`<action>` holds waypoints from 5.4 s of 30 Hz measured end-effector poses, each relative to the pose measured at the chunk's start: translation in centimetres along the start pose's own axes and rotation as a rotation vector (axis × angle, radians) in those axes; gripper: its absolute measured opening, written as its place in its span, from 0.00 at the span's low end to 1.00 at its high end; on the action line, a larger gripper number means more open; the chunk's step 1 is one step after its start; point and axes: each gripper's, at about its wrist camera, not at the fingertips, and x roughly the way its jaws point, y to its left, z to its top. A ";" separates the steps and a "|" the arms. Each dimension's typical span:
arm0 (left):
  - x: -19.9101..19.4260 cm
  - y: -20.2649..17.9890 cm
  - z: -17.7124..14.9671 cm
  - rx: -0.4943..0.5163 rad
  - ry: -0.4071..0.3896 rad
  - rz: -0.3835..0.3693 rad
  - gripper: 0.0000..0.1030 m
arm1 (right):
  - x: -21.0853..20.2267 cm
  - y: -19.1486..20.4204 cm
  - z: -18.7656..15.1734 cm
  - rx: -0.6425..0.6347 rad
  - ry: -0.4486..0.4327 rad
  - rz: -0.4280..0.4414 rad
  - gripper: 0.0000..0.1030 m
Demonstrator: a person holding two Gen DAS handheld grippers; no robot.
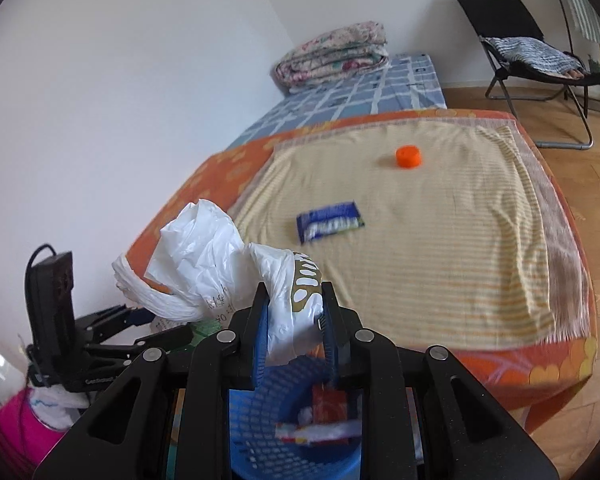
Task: Collect trash
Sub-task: 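Carry the milk carton and white bag over the blue basket, then open both grippers to drop the carton and bag into the basket, then move both grippers back over the blue packet and orange cap, then grasp the blue snack packet with the left gripper while the right grasps the orange cap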
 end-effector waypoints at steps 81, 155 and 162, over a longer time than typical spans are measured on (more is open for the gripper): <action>6.5 -2.8 -1.8 -0.012 0.219 -0.042 0.64 | 2.5 -2.0 -3.7 0.064 0.092 -0.084 0.71; 24.2 1.1 14.8 0.155 0.206 0.045 0.62 | 28.8 -15.4 17.1 0.123 0.100 -0.413 0.72; 24.0 1.4 15.0 0.141 0.198 0.041 0.56 | 29.3 -15.1 17.1 0.071 0.099 -0.479 0.48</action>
